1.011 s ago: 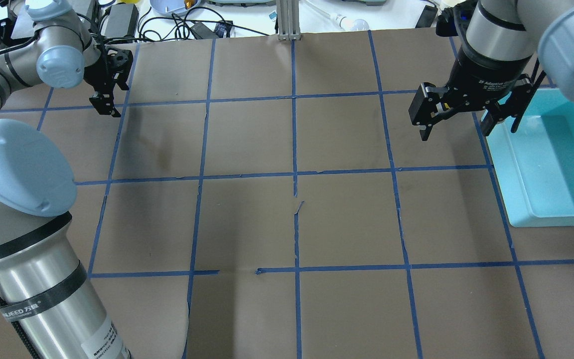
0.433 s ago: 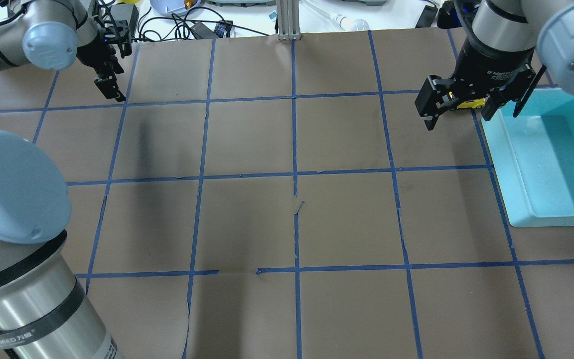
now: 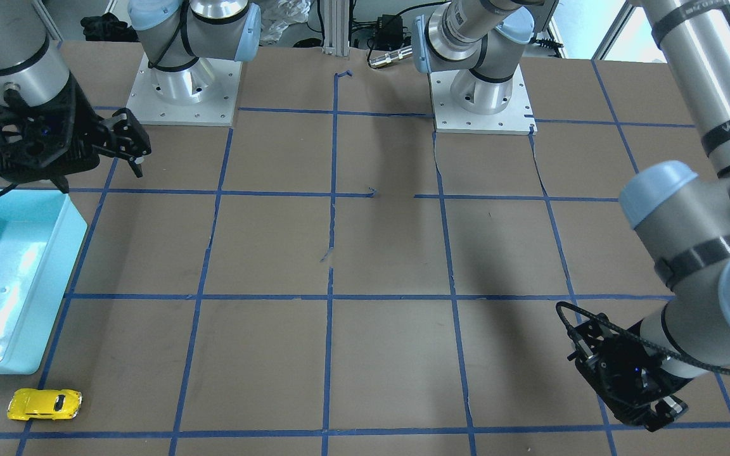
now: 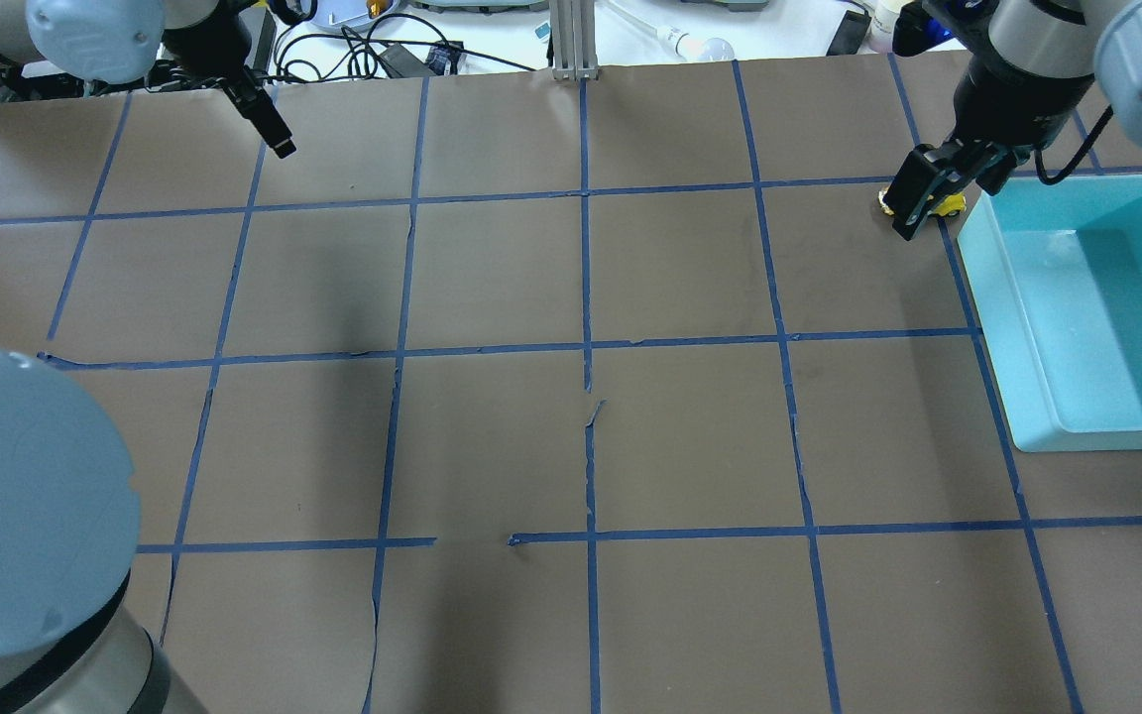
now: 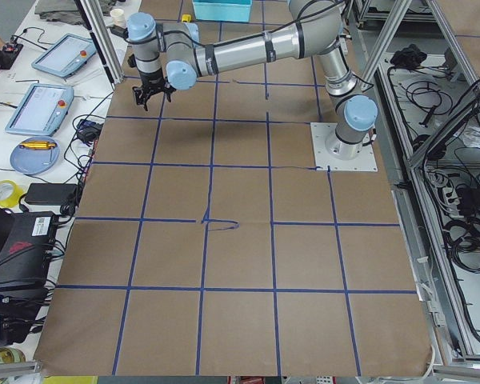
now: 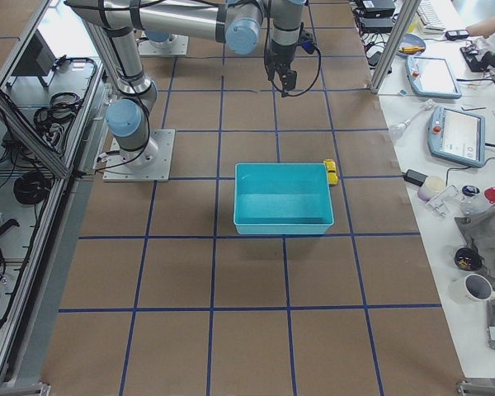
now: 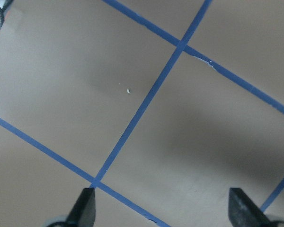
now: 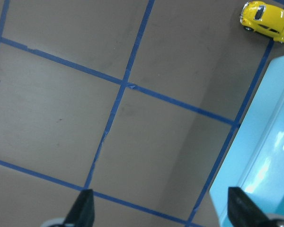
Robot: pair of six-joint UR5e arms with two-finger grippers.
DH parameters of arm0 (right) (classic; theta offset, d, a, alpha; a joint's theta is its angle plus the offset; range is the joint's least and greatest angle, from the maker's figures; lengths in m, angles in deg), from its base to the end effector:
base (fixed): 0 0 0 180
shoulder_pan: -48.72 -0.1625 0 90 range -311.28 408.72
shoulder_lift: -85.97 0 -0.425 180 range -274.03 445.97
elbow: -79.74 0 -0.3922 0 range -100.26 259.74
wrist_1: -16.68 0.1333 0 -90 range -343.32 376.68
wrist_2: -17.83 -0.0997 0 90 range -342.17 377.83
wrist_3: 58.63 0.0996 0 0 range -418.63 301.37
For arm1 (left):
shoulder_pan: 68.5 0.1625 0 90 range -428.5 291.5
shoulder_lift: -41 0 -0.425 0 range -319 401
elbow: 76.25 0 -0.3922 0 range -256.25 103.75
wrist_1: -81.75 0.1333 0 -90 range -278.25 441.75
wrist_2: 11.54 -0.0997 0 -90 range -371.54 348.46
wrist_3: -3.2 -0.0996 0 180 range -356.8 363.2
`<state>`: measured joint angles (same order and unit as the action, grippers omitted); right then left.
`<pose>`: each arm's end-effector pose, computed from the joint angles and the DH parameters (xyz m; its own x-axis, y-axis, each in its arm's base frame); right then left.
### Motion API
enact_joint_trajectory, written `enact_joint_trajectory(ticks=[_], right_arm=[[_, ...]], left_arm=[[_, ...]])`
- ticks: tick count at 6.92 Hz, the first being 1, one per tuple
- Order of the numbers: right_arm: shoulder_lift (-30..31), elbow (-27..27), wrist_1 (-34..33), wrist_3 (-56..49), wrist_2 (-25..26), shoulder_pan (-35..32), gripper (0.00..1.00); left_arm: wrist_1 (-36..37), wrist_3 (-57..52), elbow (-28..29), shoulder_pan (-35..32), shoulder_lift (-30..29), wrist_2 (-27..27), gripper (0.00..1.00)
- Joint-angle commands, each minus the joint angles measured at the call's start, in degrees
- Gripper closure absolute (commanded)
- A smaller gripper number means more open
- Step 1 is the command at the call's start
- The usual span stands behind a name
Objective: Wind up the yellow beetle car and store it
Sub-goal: 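Lower the right gripper over the car while the left gripper rises away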
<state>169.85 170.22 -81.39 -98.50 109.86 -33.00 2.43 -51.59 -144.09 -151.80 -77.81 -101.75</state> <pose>0.0511 -0.5502 0.4431 -0.8512 -0.5230 0.0436 -0.5234 0.8521 0.0030 -0.0503 -0.7115 0.3971 -0.6677 0.7420 -0.0595 0.7443 0.6668 -0.0375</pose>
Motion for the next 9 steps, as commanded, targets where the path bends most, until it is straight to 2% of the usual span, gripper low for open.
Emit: enact_joint_trajectory(ticks=[1, 2, 3, 4, 6, 7, 9], right_arm=[[-6.9, 0.0, -15.3, -15.9, 0.0, 0.7, 0.00], [-10.5, -0.1, -19.1, -24.5, 0.3, 0.8, 0.00], [-12.9, -0.1, -24.1, -32.6, 0.3, 1.4, 0.00], [-15.5, -0.1, -24.8, -36.0, 0.3, 3.1, 0.00], [-22.6, -3.1, -26.2, -40.1, -0.8, 7.5, 0.00], [-25.8, -6.8, -26.3, -40.5, -1.1, 8.1, 0.00], [-29.5, -8.8, -26.4, -41.9, -1.1, 8.1, 0.00]], left_arm=[[-5.6, 23.6, -1.1, -3.9, 7.0, 0.7, 0.00], [-5.6, 33.7, -3.9, -6.6, 10.1, 0.8, 0.00], [-5.3, 38.6, -7.6, -7.5, 13.7, 0.8, 0.00], [-5.6, 39.3, -11.7, -7.5, 17.4, 0.8, 0.00], [-5.5, 42.6, -19.3, -7.7, 24.2, 1.3, 0.00], [-5.8, 43.2, -21.4, -7.8, 26.6, 3.8, 0.00], [-10.7, 44.1, -22.9, -7.3, 29.4, 3.4, 0.00]])
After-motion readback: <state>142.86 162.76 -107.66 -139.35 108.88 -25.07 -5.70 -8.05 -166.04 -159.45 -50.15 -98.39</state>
